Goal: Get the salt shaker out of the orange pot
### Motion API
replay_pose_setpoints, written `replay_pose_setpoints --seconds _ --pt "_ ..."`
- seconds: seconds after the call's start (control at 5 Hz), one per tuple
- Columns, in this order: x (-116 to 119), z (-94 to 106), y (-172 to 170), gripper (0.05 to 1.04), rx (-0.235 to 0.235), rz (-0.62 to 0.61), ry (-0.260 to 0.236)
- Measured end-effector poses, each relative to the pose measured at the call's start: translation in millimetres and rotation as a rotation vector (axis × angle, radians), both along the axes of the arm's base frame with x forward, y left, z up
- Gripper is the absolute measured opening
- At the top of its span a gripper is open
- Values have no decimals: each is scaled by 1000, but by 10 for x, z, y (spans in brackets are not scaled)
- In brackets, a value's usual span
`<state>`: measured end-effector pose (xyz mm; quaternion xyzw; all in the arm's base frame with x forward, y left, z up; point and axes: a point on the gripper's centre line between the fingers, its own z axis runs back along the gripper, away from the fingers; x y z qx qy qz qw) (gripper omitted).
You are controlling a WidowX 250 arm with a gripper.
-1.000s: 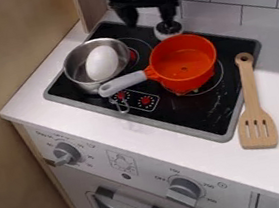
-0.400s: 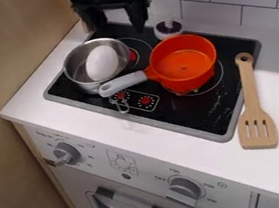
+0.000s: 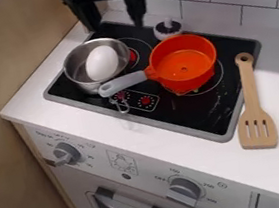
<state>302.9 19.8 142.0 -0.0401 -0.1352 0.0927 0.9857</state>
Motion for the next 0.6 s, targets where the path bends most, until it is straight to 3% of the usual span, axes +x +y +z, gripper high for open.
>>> replay_pose_setpoints --seconds 0.4,0.6 --pt "-59 60 -610 999 -9 85 10" --pt "-29 147 -809 999 -29 105 -16"
